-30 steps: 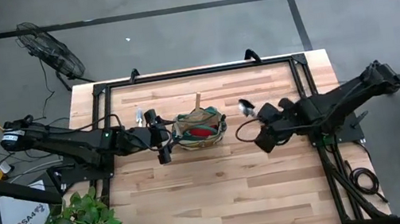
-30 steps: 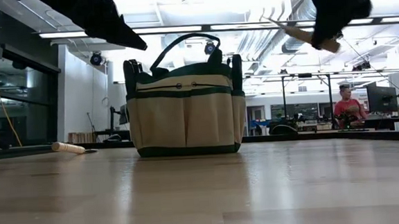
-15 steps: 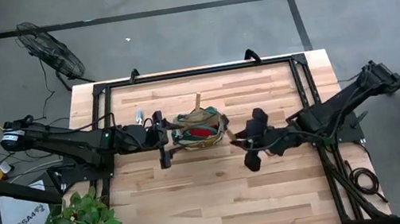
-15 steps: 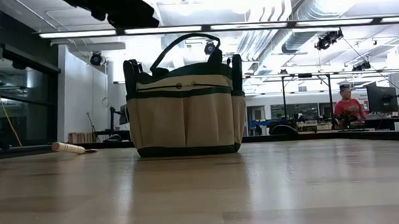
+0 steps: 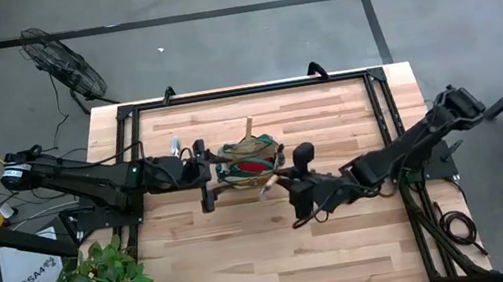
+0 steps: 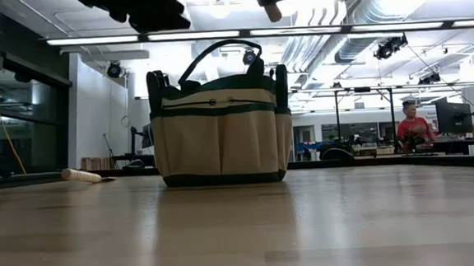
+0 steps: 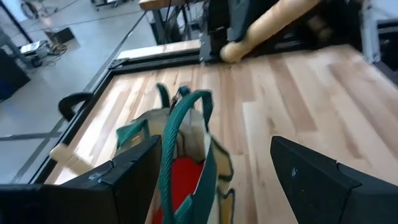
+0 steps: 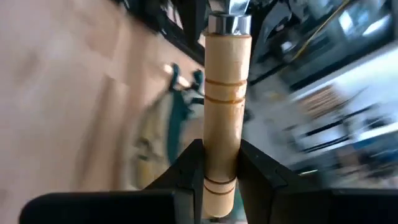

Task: Pick & Place Garden tools in Gardening bag
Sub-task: Put the right light brown trowel into the light brown gardening bag

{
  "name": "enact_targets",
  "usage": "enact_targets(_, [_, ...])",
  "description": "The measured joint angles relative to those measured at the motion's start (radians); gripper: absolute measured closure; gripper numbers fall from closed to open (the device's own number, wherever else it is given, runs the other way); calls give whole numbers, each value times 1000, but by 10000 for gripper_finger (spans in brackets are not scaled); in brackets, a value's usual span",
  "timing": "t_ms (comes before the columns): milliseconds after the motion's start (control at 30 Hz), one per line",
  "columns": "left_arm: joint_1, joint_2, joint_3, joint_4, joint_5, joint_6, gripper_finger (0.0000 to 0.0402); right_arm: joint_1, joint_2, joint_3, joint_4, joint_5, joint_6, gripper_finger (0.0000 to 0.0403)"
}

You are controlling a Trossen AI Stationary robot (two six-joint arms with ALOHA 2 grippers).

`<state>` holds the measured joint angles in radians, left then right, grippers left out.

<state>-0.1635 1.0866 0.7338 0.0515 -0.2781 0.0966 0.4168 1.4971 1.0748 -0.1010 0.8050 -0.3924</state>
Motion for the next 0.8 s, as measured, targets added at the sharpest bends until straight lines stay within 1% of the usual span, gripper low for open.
enact_targets(167, [0,0,0,53,36,-4,107,25,18,0,75,146,-366,342])
enact_targets(333, [0,0,0,121,60,-20,107,51,18,0,205,287,-662,341])
enact_targets(433, [0,0,0,183,95,-27,107,56,18,0,278,296,-811,342])
enact_targets(533, [0,0,0,250,128,-39,107,56,18,0,315,297,-913,342])
enact_targets(700, [0,0,0,343,142,-64,107,55,18,0,323,294,-1014,342])
enact_targets(800, [5,0,0,383,165,-112,107,55,17,0,323,274,-1064,342])
